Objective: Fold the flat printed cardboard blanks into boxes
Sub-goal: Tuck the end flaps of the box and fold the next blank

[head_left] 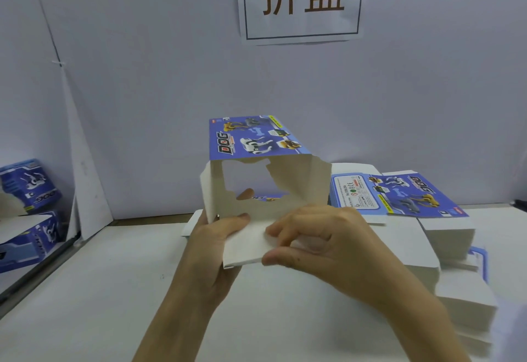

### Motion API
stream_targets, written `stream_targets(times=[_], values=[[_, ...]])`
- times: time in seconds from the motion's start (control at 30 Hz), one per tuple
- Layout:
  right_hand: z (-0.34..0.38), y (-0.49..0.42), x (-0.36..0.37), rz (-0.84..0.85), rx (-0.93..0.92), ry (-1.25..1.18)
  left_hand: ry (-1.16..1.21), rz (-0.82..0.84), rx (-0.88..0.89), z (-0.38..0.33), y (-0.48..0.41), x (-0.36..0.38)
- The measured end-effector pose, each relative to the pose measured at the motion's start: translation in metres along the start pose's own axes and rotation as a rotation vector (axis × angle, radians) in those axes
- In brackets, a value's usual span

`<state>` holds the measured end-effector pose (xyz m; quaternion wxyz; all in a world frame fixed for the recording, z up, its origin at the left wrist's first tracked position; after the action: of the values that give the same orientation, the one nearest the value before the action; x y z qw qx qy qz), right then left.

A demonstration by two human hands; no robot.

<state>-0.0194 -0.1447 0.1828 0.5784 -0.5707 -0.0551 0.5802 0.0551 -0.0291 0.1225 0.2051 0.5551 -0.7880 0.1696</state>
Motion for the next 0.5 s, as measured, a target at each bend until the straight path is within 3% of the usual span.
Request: stream_targets(times=[0.13, 0.33, 0.5], values=[[0.005, -0.004, 0.000, -0.073, -0.084, 0.099, -0.006, 0.009, -0.020, 0.003, 0.001, 0.003], [-0.013, -0.001, 0.011, -0.040, -0.003, -0.069, 0.067, -0.047, -0.066, 0.008, -0.003, -0.007], [-0.018, 0.000, 0.009, -0.238, -0.072, -0.055, 0.053, -0.100, -0.092, 0.011, -0.002, -0.010]])
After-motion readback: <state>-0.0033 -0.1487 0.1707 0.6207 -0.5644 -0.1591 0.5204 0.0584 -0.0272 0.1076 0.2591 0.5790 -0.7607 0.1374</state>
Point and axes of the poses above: each hand's wrist, its own y-axis away from the middle knuckle, its own x-axis out of the palm, z = x × y, the point moved 9 cm from there along -y, towards the middle knuckle, and after that the axes turned 6 degrees about -x, right-handed, at the moved point
